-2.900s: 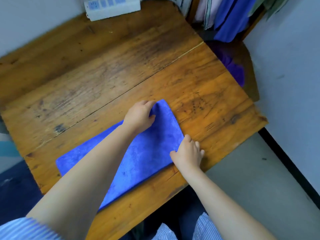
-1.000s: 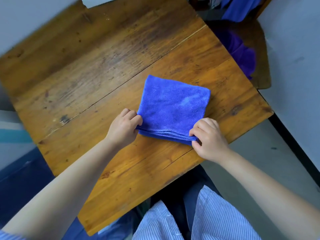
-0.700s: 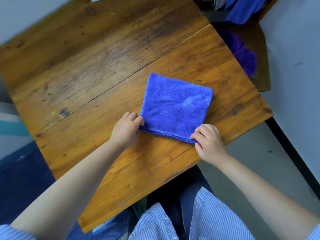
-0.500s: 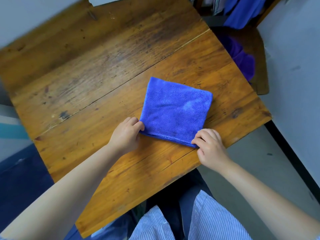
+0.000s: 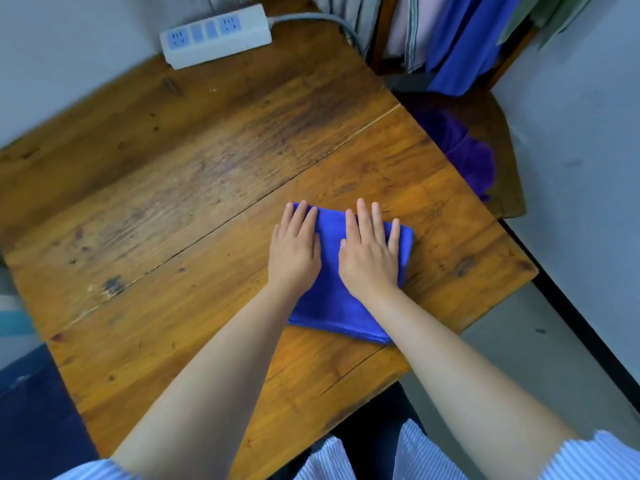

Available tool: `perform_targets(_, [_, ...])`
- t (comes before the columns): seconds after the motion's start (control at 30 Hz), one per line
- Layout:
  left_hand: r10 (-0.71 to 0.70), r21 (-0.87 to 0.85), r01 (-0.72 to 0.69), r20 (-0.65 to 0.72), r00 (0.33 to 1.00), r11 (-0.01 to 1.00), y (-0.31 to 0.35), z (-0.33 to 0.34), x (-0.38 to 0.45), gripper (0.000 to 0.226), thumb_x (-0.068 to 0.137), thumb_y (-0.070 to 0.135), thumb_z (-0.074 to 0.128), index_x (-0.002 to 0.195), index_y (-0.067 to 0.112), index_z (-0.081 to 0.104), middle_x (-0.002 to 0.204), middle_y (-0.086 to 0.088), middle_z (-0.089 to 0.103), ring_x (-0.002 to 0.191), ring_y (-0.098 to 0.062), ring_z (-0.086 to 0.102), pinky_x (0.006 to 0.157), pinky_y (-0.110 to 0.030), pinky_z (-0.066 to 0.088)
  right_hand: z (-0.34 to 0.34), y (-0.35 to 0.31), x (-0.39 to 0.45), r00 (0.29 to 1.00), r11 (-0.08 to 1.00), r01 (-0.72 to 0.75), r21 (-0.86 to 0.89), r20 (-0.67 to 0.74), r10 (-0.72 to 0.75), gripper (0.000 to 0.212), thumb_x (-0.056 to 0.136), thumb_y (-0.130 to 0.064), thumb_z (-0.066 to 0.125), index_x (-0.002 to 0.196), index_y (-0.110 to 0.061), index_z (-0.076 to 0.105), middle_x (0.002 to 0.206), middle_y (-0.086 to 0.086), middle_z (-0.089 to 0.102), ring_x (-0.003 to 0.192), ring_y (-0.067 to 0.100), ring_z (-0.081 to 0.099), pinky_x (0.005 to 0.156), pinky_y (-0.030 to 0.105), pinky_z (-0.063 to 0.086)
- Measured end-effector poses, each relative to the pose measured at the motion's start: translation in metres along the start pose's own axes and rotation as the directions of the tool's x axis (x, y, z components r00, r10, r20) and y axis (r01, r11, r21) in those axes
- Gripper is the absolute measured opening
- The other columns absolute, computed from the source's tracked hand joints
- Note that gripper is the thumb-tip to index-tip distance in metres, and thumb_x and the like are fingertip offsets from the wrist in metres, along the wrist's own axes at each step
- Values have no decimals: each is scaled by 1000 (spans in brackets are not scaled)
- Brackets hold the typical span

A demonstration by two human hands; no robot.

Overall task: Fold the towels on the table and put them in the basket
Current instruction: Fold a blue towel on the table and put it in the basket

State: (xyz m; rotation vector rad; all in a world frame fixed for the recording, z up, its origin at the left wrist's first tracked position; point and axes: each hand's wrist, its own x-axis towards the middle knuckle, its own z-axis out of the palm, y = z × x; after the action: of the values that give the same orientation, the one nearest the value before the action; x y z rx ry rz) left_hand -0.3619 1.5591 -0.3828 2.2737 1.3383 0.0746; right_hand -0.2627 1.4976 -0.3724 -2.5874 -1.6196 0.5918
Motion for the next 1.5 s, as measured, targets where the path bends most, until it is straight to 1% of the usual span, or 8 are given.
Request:
perform_targets(0.1, [-8, 106, 2, 56, 998, 994, -8, 9, -5, 71, 85, 43, 7, 144, 10, 29, 154, -7, 23, 145, -29, 12, 114, -46, 19, 8, 10, 2, 1000, 988, 24, -151, -15, -27, 52, 84, -36, 36, 126, -12, 55, 132, 5, 56, 122, 25, 53, 98, 53, 41])
perform_targets(0.2, [-30, 150, 21, 55, 998, 988, -5, 13, -6, 65, 87, 39, 16, 139, 9, 40, 148, -9, 37, 139, -35, 27, 107, -52, 30, 5, 28, 3, 999, 987, 27, -160, 50, -19, 56, 81, -41, 32, 121, -14, 59, 126, 5, 61, 116, 27, 58, 90, 56, 45])
perform_targets(0.5, [-125, 77, 117, 119, 985, 990, -11, 3, -14, 79, 79, 48, 7, 145, 10, 28, 154, -12, 22, 143, -33, 17, 114, -46, 20, -1, 76, -3, 989, 992, -109, -65, 94, 115, 74, 82, -50, 0, 147, -17, 7, 157, 5, 5, 145, 24, -2, 114, 53, -2])
perform_targets(0.6, [-185, 159, 182, 8, 983, 970, -24, -1, -40, 58, 80, 36, 34, 115, -1, 62, 116, -24, 63, 105, -42, 62, 85, -48, 51, -15, 81, -5, 993, 993, -112, -24, 20, 113, 69, 84, -41, 15, 143, -7, 25, 154, 11, 17, 145, 27, 5, 114, 53, 3])
perform_targets(0.8, [-303, 26, 308, -120, 945, 951, -45, -1, -95, 43, 80, 31, 37, 62, 7, 69, 65, -11, 64, 60, -33, 62, 51, -30, 50, -41, 31, 24, 965, 965, 258, 45, -59, -255, 51, 85, -31, 32, 107, 2, 64, 112, 17, 65, 114, 36, 54, 99, 45, 39])
perform_targets(0.97, [-541, 69, 537, 88, 836, 841, -28, -5, -105, 38, 97, 34, 35, 99, 6, 61, 103, -13, 62, 104, -30, 54, 78, -36, 43, -44, -24, 53, 901, 912, 403, -73, 210, -380, 36, 92, -22, 45, 125, -9, 49, 128, 8, 52, 121, 28, 42, 99, 38, 35])
perform_targets(1.2, [-740, -80, 760, 179, 648, 646, -9, -3, -88, 37, 98, 31, 37, 101, 2, 59, 109, -16, 64, 105, -34, 57, 72, -34, 40, -36, -49, 76, 829, 881, 465, -89, 393, -398, 55, 88, -17, 48, 141, -18, 30, 134, 10, 45, 122, 28, 44, 99, 39, 40])
perform_targets(1.5, [-848, -345, 866, 264, 460, 362, -7, -1, -83, 24, 87, 22, 55, 104, 6, 59, 113, -13, 63, 109, -30, 56, 83, -30, 44, -52, -51, 83, 769, 853, 514, 88, 395, -503, 16, 76, -1, 53, 89, -10, 54, 96, 8, 63, 89, 26, 53, 70, 34, 41])
